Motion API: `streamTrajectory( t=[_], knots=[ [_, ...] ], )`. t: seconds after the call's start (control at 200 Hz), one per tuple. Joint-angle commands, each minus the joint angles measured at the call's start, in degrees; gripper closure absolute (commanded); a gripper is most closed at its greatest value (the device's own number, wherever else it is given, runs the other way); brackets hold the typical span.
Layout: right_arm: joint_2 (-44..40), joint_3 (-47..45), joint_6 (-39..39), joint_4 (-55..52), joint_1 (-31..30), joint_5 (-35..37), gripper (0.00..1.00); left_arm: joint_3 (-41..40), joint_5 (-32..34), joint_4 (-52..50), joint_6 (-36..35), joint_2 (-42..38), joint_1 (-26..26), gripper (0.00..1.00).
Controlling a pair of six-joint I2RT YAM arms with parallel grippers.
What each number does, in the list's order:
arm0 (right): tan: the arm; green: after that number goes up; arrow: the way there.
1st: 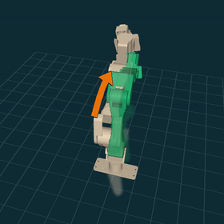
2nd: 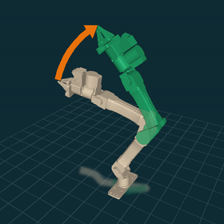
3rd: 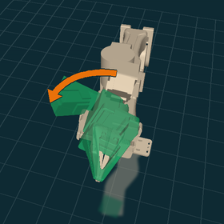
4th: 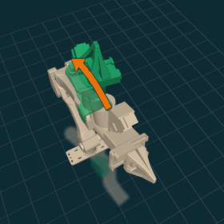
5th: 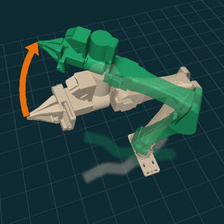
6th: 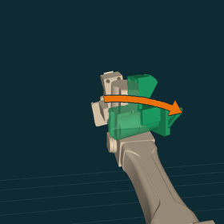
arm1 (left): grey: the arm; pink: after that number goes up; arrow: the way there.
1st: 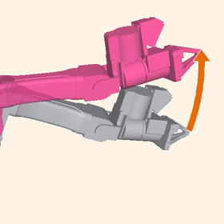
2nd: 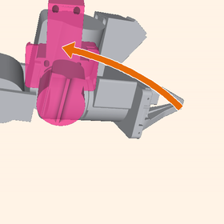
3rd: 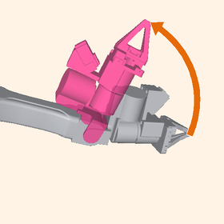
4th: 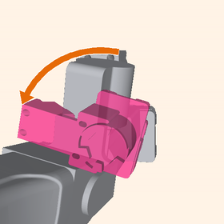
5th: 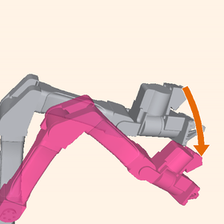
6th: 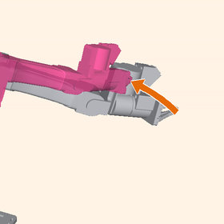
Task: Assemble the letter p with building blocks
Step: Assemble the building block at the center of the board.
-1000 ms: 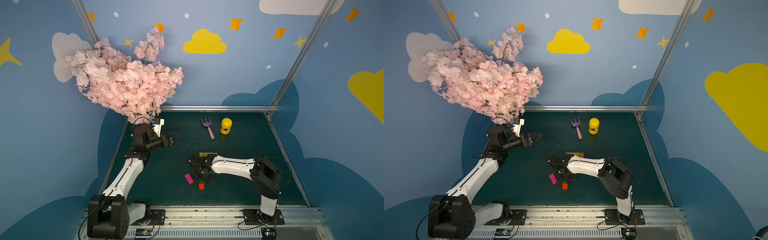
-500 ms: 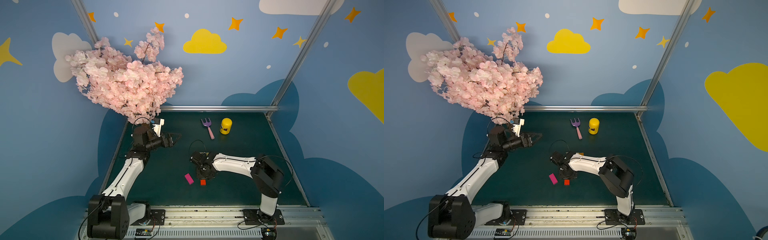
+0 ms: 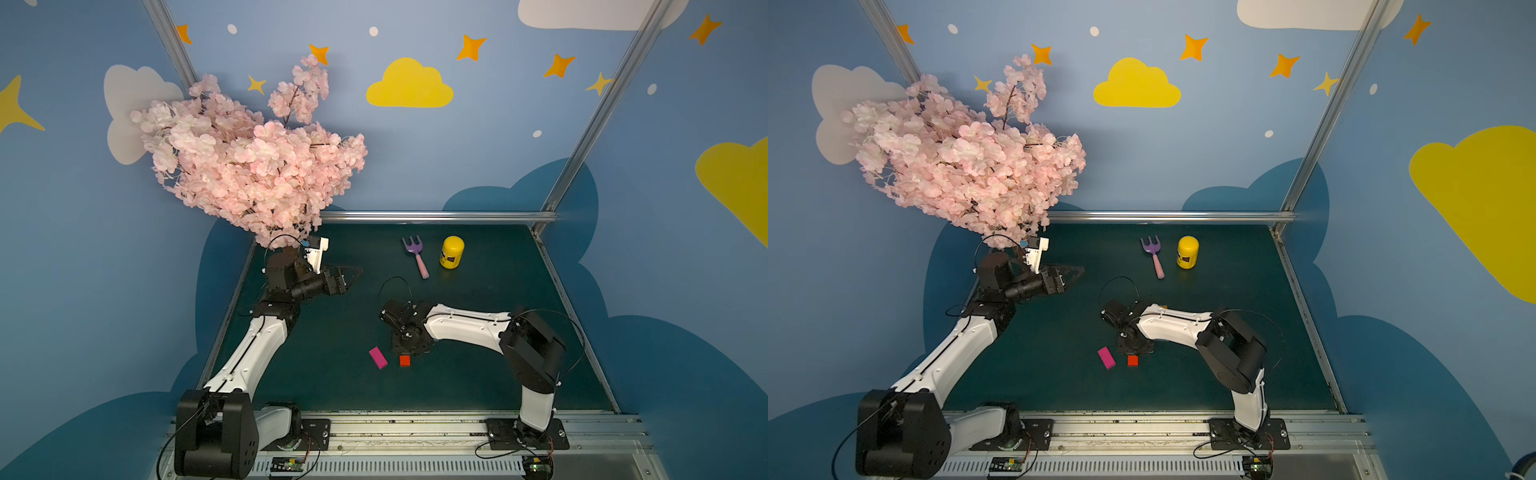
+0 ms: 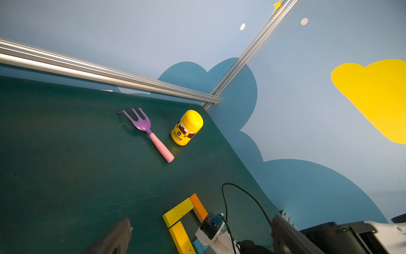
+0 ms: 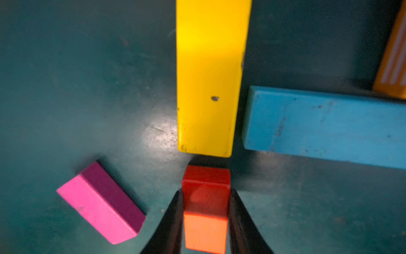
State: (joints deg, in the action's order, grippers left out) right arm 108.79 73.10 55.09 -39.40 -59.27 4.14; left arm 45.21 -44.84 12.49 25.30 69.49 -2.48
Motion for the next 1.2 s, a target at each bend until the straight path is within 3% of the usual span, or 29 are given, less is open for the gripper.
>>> streamTrajectory(
  t=[0.0, 1.191],
  knots=[
    [1.34, 1.04, 0.01, 0.21, 0.55, 1.48, 0.69, -0.34, -0.26, -0.28, -0.65, -0.21, 0.20, 0.00],
    [1.36, 0.38, 1.05, -0.92, 1.61, 3.16, 0.69, -0.49, 0.45, -1.07, -1.28, -0.78, 0.20, 0.00]
  ],
)
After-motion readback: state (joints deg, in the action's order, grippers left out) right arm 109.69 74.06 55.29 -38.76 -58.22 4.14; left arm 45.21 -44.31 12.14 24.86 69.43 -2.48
